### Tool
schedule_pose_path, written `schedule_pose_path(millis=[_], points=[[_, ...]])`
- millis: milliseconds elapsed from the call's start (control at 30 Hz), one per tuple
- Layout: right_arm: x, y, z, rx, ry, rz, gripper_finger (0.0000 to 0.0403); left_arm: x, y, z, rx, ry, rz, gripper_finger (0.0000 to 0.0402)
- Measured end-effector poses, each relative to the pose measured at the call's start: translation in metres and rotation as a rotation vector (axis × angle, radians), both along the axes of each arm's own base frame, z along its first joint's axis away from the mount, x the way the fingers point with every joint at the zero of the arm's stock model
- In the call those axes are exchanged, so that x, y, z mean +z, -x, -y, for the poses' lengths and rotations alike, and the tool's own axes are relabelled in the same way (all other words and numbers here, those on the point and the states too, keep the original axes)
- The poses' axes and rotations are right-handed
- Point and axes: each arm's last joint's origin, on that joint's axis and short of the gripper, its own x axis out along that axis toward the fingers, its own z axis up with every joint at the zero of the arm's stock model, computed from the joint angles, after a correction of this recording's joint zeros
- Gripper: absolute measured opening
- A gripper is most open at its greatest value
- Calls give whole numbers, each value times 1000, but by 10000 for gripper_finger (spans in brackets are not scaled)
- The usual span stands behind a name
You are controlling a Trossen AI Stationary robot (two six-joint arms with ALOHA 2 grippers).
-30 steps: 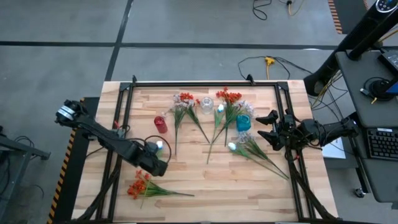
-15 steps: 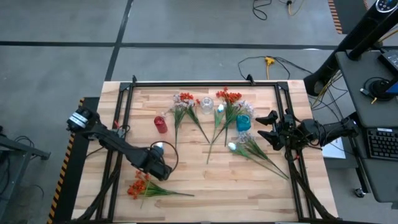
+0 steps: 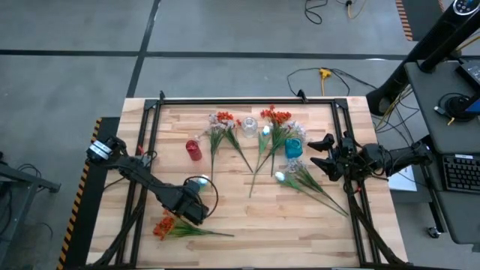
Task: Sort flowers into vase by color
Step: Put the bottom left white flower into the red vase
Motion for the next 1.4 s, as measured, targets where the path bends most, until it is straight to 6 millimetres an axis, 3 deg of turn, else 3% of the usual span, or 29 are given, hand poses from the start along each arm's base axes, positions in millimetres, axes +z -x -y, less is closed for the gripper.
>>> schedule_pose_path(millis=[200, 400, 700, 933, 1033, 1133, 1400], points=[[0, 0, 0, 0, 1, -3, 343, 17, 1, 6, -41, -19, 30, 8], [0, 0, 0, 0, 1, -3, 343, 58, -4, 7, -168, -101, 222, 7], [0, 0, 0, 0, 1, -4, 343, 140, 0, -13, -441, -546, 705, 7], [0, 0, 0, -15, 32, -8, 343, 181, 5, -39, -672, -795, 983, 7], [1, 0, 0, -23, 61, 1, 343, 184, 9, -59, -802, -839, 1148, 7], [4, 1, 1, -34, 93, 26, 343, 178, 17, -82, -825, -907, 1263, 7], [6, 2, 2, -99, 102, 38, 343, 165, 47, -134, -558, -1058, 1292, 7]])
